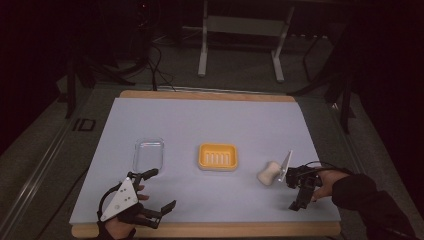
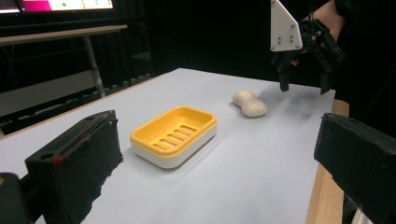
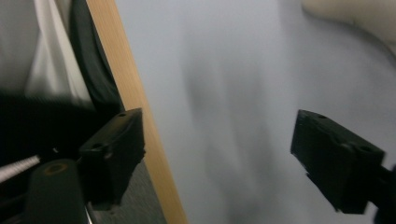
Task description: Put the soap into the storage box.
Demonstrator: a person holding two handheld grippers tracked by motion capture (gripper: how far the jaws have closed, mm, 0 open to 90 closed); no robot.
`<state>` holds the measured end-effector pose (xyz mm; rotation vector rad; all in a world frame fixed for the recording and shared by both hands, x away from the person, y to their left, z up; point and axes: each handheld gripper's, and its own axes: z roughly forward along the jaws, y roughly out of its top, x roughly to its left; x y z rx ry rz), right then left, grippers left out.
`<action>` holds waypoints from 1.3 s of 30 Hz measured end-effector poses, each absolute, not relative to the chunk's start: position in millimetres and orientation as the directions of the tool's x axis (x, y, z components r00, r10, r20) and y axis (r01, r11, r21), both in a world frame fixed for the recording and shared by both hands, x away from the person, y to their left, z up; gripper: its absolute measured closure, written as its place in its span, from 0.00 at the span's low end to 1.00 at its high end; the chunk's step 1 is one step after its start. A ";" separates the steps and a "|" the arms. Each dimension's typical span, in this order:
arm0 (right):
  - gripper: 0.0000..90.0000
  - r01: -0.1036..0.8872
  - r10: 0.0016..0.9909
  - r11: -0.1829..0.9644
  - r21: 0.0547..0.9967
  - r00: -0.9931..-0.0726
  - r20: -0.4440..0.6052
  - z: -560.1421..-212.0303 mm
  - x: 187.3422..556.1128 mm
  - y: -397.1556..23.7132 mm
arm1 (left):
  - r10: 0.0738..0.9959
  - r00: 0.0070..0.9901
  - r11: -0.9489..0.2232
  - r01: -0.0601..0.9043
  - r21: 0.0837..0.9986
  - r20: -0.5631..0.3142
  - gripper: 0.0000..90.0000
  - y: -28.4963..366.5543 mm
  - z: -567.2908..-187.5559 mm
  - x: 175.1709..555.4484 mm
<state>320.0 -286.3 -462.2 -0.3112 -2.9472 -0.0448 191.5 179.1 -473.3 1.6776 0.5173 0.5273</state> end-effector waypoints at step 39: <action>0.25 0.003 0.003 1.000 0.006 -0.999 -0.033 -457.7 389.8 -287.6 | 0.683 0.729 -0.154 0.088 0.984 0.042 0.01 192.8 -476.5 164.8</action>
